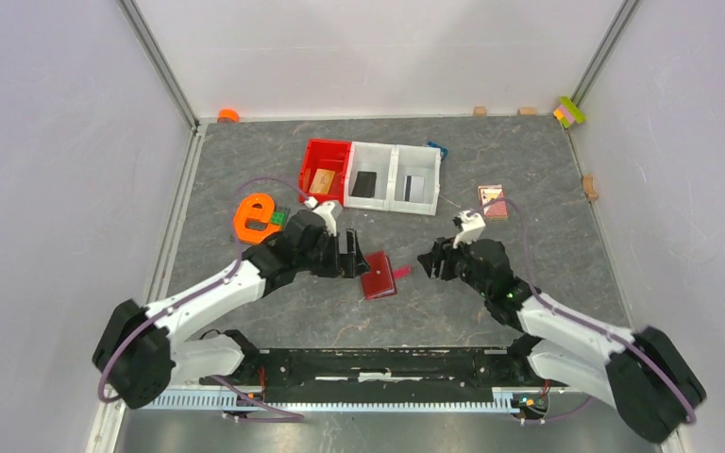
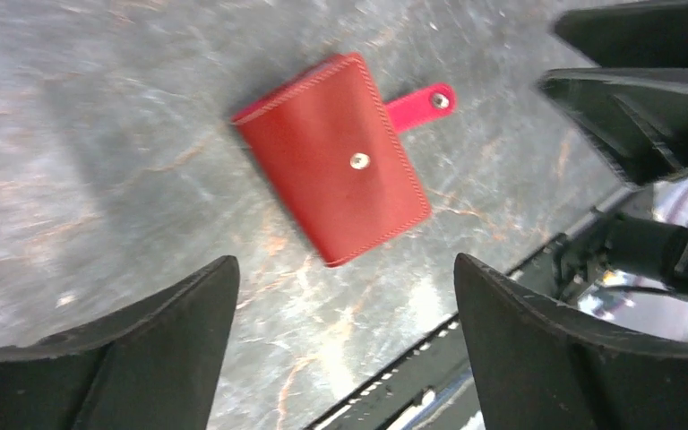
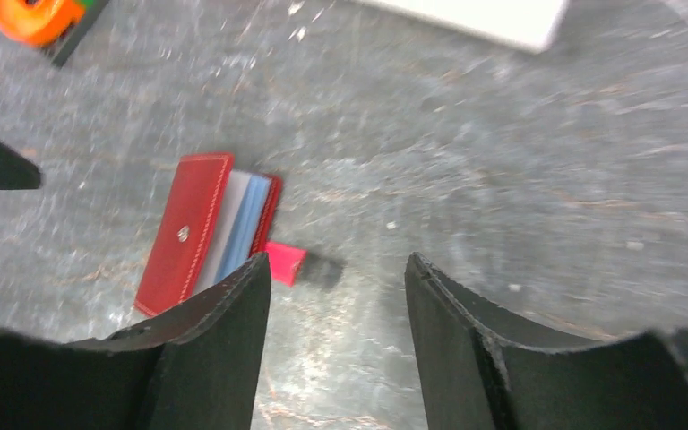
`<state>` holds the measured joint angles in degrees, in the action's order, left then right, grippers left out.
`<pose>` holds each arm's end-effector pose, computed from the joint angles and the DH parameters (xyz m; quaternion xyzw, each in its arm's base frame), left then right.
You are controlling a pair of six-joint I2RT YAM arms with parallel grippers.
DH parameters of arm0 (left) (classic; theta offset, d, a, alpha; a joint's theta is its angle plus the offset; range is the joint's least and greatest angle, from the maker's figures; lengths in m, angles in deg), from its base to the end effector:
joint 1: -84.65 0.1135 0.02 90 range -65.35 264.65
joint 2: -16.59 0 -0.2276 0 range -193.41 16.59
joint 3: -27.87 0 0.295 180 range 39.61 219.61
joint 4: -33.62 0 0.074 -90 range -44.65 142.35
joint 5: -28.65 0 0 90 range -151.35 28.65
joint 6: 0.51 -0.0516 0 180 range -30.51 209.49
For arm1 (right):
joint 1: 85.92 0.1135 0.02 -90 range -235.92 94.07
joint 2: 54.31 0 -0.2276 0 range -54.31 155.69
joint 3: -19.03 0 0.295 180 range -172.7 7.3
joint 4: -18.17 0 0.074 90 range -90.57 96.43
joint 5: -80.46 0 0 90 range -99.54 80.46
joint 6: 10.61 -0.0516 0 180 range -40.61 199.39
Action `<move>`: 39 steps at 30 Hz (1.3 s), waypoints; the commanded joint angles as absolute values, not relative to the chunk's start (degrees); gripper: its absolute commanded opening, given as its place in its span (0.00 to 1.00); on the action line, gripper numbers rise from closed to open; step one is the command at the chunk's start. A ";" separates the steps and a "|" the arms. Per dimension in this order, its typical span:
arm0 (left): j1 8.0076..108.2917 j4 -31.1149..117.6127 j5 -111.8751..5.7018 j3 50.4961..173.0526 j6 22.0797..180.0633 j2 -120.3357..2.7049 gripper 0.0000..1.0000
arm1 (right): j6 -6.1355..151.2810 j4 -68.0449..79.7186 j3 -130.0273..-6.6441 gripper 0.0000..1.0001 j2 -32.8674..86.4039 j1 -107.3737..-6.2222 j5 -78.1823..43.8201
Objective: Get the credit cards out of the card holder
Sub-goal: Close the card holder at the center of the board, then reset both arms
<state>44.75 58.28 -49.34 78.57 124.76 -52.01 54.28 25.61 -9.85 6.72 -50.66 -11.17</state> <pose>0.2304 -0.2067 0.1506 0.0788 0.9081 -0.3199 0.2586 0.2226 0.1591 0.1031 -0.0821 0.8380 0.2815 0.4602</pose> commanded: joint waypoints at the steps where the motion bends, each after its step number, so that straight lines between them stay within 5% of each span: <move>1: 44.75 65.49 -66.00 79.37 121.68 -45.79 1.00 | 58.47 26.34 -4.97 0.65 -5.59 -50.43 4.76; 11: 44.74 51.46 -87.02 74.04 116.40 -36.63 1.00 | 70.91 31.94 0.22 0.98 -14.98 -50.43 28.41; 16: 44.75 25.58 -84.18 62.03 107.14 -30.64 1.00 | 82.84 37.54 1.32 0.98 -17.10 -50.42 27.32; 26: 49.34 16.31 -100.09 58.34 87.95 -37.23 1.00 | 93.19 51.77 6.88 0.98 -13.61 -51.76 29.67; 33: 58.53 9.10 -97.68 52.60 86.58 -36.88 1.00 | 88.67 54.22 9.12 0.98 -8.77 -59.16 24.26; 39: 67.05 0.42 -89.16 54.11 85.48 -53.26 0.97 | 89.15 62.23 11.60 0.98 -3.14 -63.43 21.85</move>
<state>62.54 7.81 -94.28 52.25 88.26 -46.00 89.71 52.87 6.68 -5.69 -61.87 24.26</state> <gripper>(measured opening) 0.990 0.979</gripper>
